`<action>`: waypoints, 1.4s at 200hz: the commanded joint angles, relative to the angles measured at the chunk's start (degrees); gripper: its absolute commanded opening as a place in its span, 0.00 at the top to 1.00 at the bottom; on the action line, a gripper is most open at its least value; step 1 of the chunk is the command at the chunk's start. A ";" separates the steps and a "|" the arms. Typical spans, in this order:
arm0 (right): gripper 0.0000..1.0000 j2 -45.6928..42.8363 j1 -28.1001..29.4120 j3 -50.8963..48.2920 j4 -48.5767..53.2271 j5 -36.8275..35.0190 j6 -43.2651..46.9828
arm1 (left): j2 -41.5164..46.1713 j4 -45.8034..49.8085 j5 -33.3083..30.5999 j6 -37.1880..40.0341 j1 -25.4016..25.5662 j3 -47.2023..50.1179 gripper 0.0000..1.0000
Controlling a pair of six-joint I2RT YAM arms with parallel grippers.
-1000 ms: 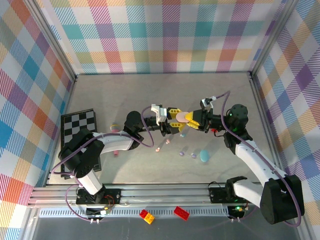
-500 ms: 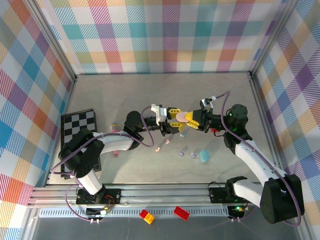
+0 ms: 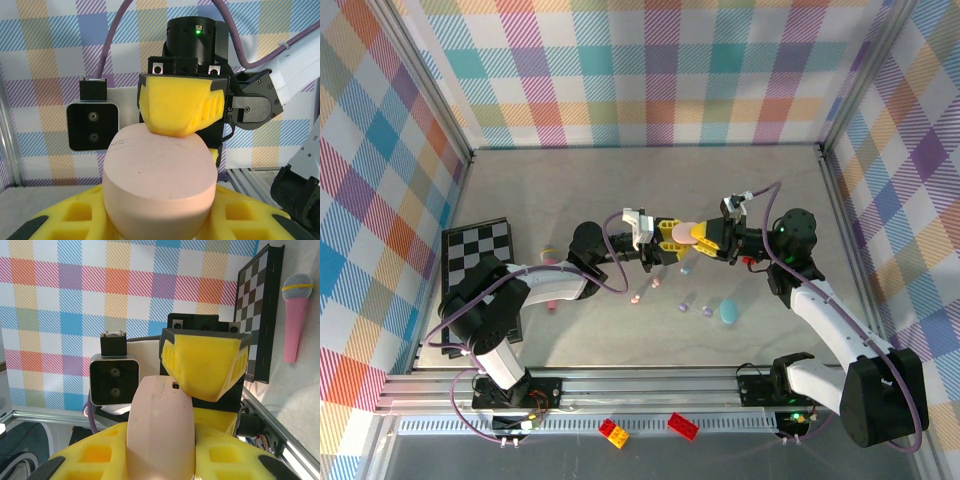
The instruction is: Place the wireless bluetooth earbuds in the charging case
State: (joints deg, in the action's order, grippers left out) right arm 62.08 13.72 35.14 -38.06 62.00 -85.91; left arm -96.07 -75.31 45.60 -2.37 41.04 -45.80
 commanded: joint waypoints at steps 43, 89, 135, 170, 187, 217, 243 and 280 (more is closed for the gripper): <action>0.95 -0.64 0.17 1.07 1.17 -0.69 2.66 | 0.48 -2.28 1.77 -0.70 -0.33 -1.28 0.56; 0.95 -0.39 0.22 0.91 1.41 -0.65 3.12 | 0.27 -2.22 2.03 -1.14 -0.34 -1.66 0.57; 0.95 -0.08 0.26 0.81 1.24 -0.69 3.31 | 0.46 -2.28 2.32 -1.58 -0.31 -1.74 0.56; 0.95 0.05 0.26 0.73 1.50 -0.66 3.99 | 0.58 -2.31 2.56 -2.00 -0.28 -1.74 0.58; 0.95 0.05 0.26 0.72 3.32 -0.83 4.33 | 0.51 -2.26 2.82 -2.35 -0.31 -1.92 0.61; 0.92 -0.21 0.26 0.90 5.71 -1.41 5.76 | 0.62 -2.25 2.80 -2.29 -0.28 -1.71 0.69; 0.76 -0.56 0.26 1.30 8.32 -1.98 7.48 | 0.74 -2.13 2.90 -2.11 -0.26 -1.56 0.69; 0.44 -1.03 0.19 2.82 12.98 -3.42 10.83 | 1.19 -2.13 2.91 -2.21 -0.26 -0.88 0.68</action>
State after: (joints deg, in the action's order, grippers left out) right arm 61.82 13.82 36.05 -30.76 60.51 -79.68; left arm -96.05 -73.76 46.76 -3.70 40.73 -45.82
